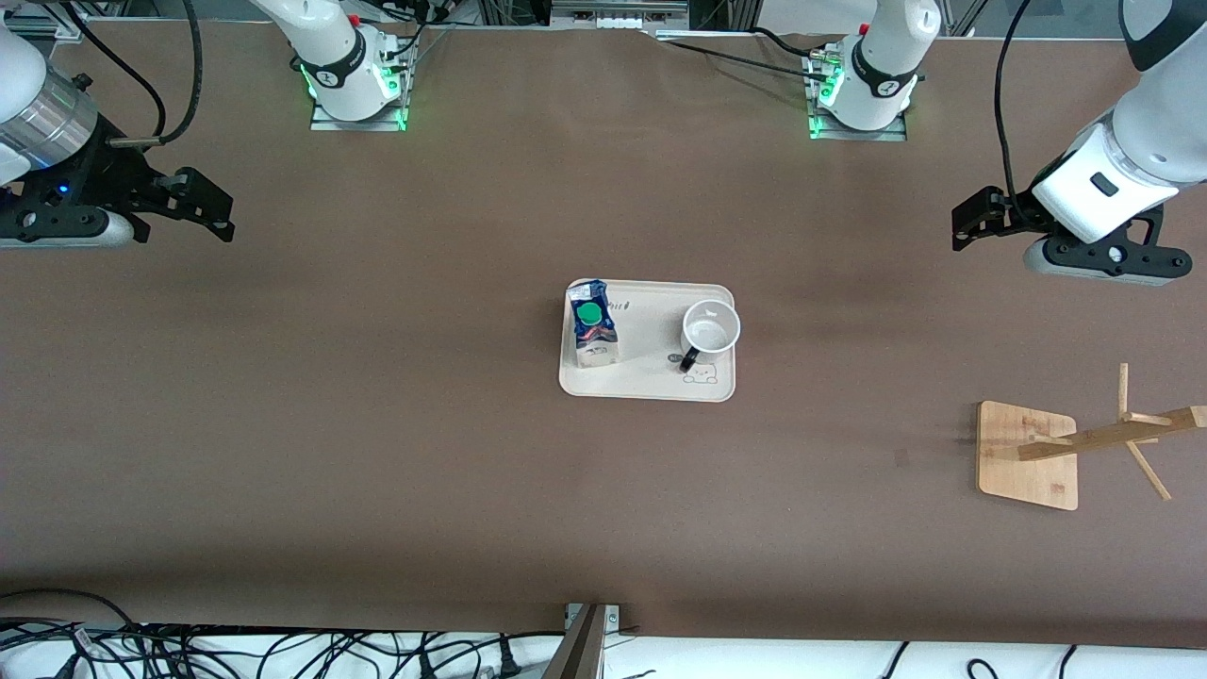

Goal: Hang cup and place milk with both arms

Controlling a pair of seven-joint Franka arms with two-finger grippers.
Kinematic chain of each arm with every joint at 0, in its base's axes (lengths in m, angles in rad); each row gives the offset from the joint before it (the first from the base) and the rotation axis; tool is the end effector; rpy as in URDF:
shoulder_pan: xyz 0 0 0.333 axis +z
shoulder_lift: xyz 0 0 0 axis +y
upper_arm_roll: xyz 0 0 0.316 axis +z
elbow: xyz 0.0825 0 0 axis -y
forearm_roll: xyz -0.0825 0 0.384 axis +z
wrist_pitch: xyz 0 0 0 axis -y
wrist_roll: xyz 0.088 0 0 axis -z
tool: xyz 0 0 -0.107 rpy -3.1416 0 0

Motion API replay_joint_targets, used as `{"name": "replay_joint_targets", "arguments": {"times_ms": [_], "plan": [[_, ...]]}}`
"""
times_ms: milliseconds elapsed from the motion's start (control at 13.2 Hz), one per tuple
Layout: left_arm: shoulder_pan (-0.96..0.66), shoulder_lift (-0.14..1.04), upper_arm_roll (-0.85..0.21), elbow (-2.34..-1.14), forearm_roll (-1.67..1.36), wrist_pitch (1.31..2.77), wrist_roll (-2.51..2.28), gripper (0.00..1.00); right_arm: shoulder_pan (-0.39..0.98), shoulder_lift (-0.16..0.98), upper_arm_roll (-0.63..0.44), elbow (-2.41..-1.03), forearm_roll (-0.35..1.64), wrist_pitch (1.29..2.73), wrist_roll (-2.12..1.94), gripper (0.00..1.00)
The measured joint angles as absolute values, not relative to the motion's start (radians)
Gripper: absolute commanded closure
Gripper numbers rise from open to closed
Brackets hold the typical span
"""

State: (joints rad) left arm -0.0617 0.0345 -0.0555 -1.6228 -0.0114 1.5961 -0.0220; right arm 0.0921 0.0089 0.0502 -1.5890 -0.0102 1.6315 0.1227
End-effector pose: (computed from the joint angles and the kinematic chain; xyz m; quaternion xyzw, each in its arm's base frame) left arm 0.5604 -0.0667 0.5828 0.9984 -0.0473 -0.0310 0.0045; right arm 0.5574 0.0787 0.6163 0.9998 0.0100 0.0173 0.0026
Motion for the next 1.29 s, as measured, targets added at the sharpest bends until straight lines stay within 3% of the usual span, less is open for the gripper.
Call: {"name": "replay_joint_targets", "arguments": {"times_ms": [984, 1287], "plan": [[-0.062, 0.035, -0.055, -1.623, -0.011, 1.596, -0.022, 0.00, 0.092, 0.012, 0.049, -1.580, -0.009, 1.639, 0.149, 0.00], [-0.062, 0.035, -0.055, -1.622, -0.011, 1.596, -0.022, 0.00, 0.092, 0.083, 0.052, -1.568, 0.002, 1.655, 0.149, 0.00]]}}
